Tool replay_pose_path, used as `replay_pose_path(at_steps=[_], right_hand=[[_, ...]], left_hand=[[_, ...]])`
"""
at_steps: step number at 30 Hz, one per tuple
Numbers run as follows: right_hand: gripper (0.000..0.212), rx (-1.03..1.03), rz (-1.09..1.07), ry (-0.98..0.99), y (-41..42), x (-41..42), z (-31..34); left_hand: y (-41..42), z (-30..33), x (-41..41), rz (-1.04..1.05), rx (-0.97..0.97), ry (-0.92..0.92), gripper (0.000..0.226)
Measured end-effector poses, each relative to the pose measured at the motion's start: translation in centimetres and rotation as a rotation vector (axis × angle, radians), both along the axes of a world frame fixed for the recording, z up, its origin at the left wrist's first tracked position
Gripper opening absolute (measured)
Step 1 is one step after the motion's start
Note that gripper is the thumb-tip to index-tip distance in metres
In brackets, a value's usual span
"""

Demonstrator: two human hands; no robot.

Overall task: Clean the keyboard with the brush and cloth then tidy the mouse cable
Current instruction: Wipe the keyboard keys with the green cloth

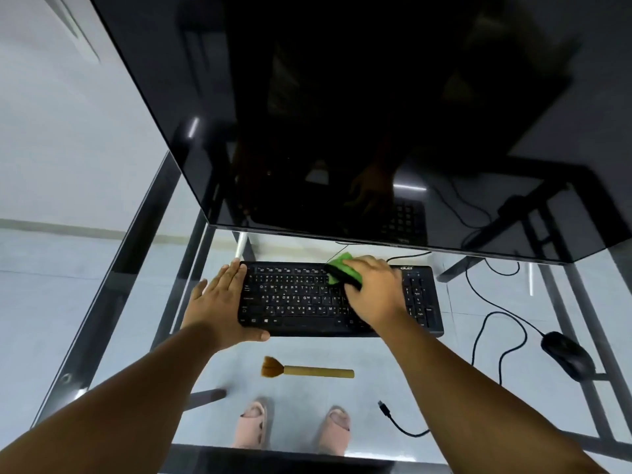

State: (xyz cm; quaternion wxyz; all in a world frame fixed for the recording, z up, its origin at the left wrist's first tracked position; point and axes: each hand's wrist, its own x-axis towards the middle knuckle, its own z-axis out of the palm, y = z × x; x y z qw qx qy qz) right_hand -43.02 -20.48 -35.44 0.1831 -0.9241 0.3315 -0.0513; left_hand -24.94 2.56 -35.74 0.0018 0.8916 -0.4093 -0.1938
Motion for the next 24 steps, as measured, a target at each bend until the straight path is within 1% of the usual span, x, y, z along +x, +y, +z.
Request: replay_pose_path(at_steps=[2, 4, 6, 10, 13, 15, 17, 20, 22, 24], right_hand=[[0.045, -0.006, -0.127, 0.013, 0.2, 0.6, 0.2], [0.042, 0.015, -0.183, 0.016, 1.1, 2.1, 0.4], [0.042, 0.045, -0.166, 0.009, 2.3, 4.0, 0.5], [0.045, 0.106, -0.006, -0.035, 5.5, 7.7, 0.6], [0.048, 0.141, 0.104, -0.065, 6.3, 8.2, 0.7], [0.047, 0.136, 0.144, -0.037, 5.4, 7.2, 0.6], [0.046, 0.094, 0.107, 0.019, 4.5, 6.6, 0.5], [0.044, 0.062, -0.053, 0.045, 4.9, 7.6, 0.5], [0.045, 0.075, -0.054, 0.015, 6.1, 8.8, 0.6], [0.048, 0.127, 0.013, -0.013, 6.8, 9.3, 0.7]], left_hand=[[0.6, -0.1, 0.4, 0.001, -0.021, 0.014, 0.137], [0.8, -0.3, 0.6, -0.008, -0.038, 0.042, 0.137], [1.1, -0.7, 1.0, -0.018, -0.059, 0.081, 0.137], [2.0, -1.2, 2.2, -0.072, -0.059, 0.103, 0.139], [2.1, -1.3, 2.4, -0.091, -0.075, 0.094, 0.138], [2.1, -1.4, 2.3, -0.088, -0.081, 0.103, 0.138], [2.3, -1.6, 2.3, -0.074, -0.083, 0.115, 0.137], [2.6, -1.4, 2.1, -0.057, -0.087, 0.136, 0.135], [2.6, -1.1, 2.0, -0.062, -0.089, 0.141, 0.134], [2.7, -1.0, 2.1, -0.068, -0.083, 0.145, 0.133]])
